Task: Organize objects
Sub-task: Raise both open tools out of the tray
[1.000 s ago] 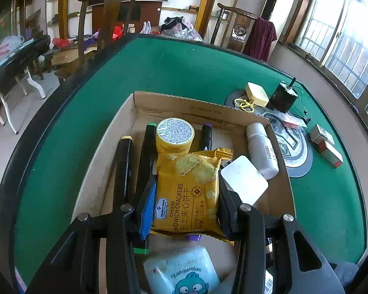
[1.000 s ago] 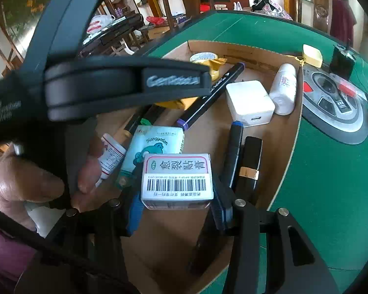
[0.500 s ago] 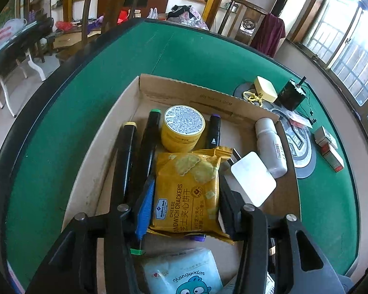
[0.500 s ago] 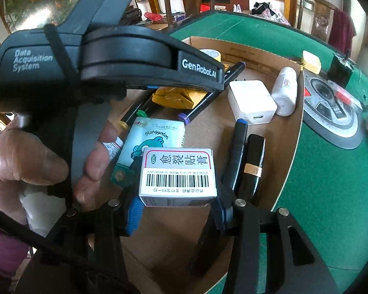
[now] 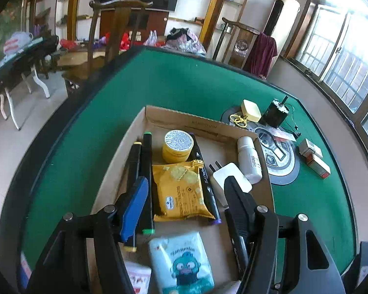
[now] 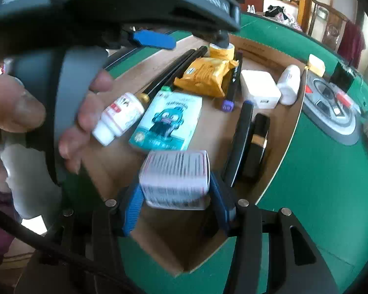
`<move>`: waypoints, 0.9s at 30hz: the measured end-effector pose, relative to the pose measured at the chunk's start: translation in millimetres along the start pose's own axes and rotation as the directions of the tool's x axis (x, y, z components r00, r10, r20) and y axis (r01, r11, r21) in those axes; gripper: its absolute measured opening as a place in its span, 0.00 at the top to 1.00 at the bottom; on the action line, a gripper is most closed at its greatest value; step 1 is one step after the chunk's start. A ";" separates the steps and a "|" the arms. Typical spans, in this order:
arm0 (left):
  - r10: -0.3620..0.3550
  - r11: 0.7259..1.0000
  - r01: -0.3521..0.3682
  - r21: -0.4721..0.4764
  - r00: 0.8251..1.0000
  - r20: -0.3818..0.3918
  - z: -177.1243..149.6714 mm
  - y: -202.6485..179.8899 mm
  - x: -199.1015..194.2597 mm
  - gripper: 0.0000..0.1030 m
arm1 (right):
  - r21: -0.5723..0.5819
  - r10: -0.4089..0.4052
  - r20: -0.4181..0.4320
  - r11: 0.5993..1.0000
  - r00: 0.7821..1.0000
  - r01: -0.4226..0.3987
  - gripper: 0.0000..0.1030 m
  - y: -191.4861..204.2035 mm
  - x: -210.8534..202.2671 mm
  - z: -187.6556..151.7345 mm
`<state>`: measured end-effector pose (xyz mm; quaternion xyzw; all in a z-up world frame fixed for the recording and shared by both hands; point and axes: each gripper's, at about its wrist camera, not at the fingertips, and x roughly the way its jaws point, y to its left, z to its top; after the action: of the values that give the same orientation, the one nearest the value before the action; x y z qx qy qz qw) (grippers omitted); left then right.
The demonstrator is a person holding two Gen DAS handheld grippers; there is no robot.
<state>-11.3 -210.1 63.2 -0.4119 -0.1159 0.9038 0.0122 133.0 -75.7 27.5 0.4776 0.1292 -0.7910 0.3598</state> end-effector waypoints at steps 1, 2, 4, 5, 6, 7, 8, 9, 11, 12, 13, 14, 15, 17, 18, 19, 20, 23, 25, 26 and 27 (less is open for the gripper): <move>0.005 1.000 -0.005 0.005 1.000 0.010 -1.3 -1.3 -4.1 0.44 | 0.002 0.003 0.002 1.000 1.000 -0.003 0.51 -0.2 -1.2 -1.1; 0.010 1.000 -0.011 0.009 1.000 0.019 -2.7 -2.2 -7.7 0.43 | 0.005 0.005 0.007 1.000 1.000 -0.005 0.51 -0.2 -3.3 -2.9; 0.024 1.000 -0.025 0.018 0.999 0.042 -6.1 -5.2 -15.7 0.43 | 0.016 0.000 0.025 1.000 1.000 0.000 0.47 -3.0 -8.4 -5.7; 0.033 0.999 -0.034 0.022 0.998 0.056 -8.1 -6.4 -20.6 0.43 | 0.025 -0.008 0.035 1.000 0.999 0.007 0.46 -5.0 -11.6 -6.8; 0.040 0.999 -0.042 0.026 0.997 0.070 -9.8 -7.7 -25.1 0.43 | 0.036 -0.003 0.052 0.999 0.999 0.001 0.44 -8.2 -16.2 -7.8; 0.045 0.998 -0.048 0.029 0.996 0.082 -11.7 -8.9 -28.7 0.43 | 0.056 -0.002 0.069 0.998 0.998 -0.002 0.43 -12.8 -21.1 -8.8; 0.054 0.998 -0.057 0.034 0.994 0.098 -14.0 -10.6 -33.7 0.43 | 0.079 -0.002 0.084 0.997 0.996 -0.005 0.43 -16.2 -25.2 -9.3; 0.065 0.997 -0.070 0.040 0.991 0.115 -16.0 -12.6 -38.8 0.43 | 0.100 0.010 0.101 0.995 0.995 -0.021 0.43 -21.2 -29.5 -10.0; 0.083 0.995 -0.092 0.048 0.985 0.152 -19.2 -17.8 -48.2 0.43 | 0.143 0.033 0.130 0.988 0.991 -0.052 0.42 -32.3 -36.3 -8.5; 0.091 0.994 -0.101 0.052 0.981 0.171 -21.0 -20.7 -53.3 0.43 | 0.172 0.032 0.144 0.984 0.989 -0.057 0.37 -38.3 -40.6 -10.4; 0.097 0.993 -0.109 0.056 0.978 0.186 -22.6 -23.6 -57.5 0.43 | 0.193 0.024 0.152 0.980 0.988 -0.053 0.35 -41.0 -42.3 -9.1; 0.103 0.991 -0.118 0.059 0.973 0.205 -24.7 -27.7 -63.0 0.42 | 0.214 0.018 0.161 0.976 0.987 -0.052 0.35 -45.3 -45.3 -11.0; 0.105 0.991 -0.122 0.062 0.970 0.219 -26.4 -30.0 -67.2 0.40 | 0.238 0.016 0.170 0.970 0.985 -0.057 0.35 -51.6 -48.0 -13.1; 0.112 0.988 -0.135 0.078 0.962 0.249 -29.9 -38.1 -74.6 0.39 | 0.278 0.017 0.182 0.958 0.983 -0.068 0.35 -61.6 -50.5 -14.6; 0.120 0.984 -0.149 0.092 0.956 0.268 -32.0 -43.6 -78.9 0.39 | 0.304 0.015 0.189 0.950 0.982 -0.073 0.35 -68.7 -52.3 -17.2; 0.129 0.981 -0.163 0.102 0.950 0.285 -33.5 -48.1 -82.1 0.39 | 0.315 0.013 0.194 0.946 0.981 -0.075 0.35 -62.8 -59.1 -25.8; 0.142 0.976 -0.184 0.112 0.941 0.306 -35.9 -53.0 -86.3 0.39 | 0.330 0.010 0.200 0.941 0.980 -0.077 0.35 -65.1 -63.1 -30.7; 0.201 0.953 -0.268 0.141 0.908 0.367 -42.4 -68.4 -96.3 0.29 | 0.363 -0.006 0.214 0.929 0.977 -0.074 0.35 -72.1 -72.8 -40.3; 0.236 0.936 -0.321 0.147 0.878 0.415 -46.8 -77.0 -101.8 0.22 | 0.383 -0.018 0.220 0.921 0.975 -0.070 0.35 -78.1 -77.5 -45.8; 0.248 0.927 -0.342 0.152 0.866 0.435 -48.7 -81.5 -104.0 0.20 | 0.393 -0.022 0.222 0.917 0.975 -0.069 0.35 -81.2 -79.1 -48.5; 0.255 0.921 -0.356 0.159 0.859 0.444 -51.1 -85.2 -105.4 0.16 | 0.404 -0.026 0.224 0.912 0.974 -0.069 0.35 -84.6 -80.1 -51.0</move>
<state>90.3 -129.4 127.7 -0.2192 0.0595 0.9678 -0.1085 131.1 47.8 57.7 0.4513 -0.0860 -0.8452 0.2729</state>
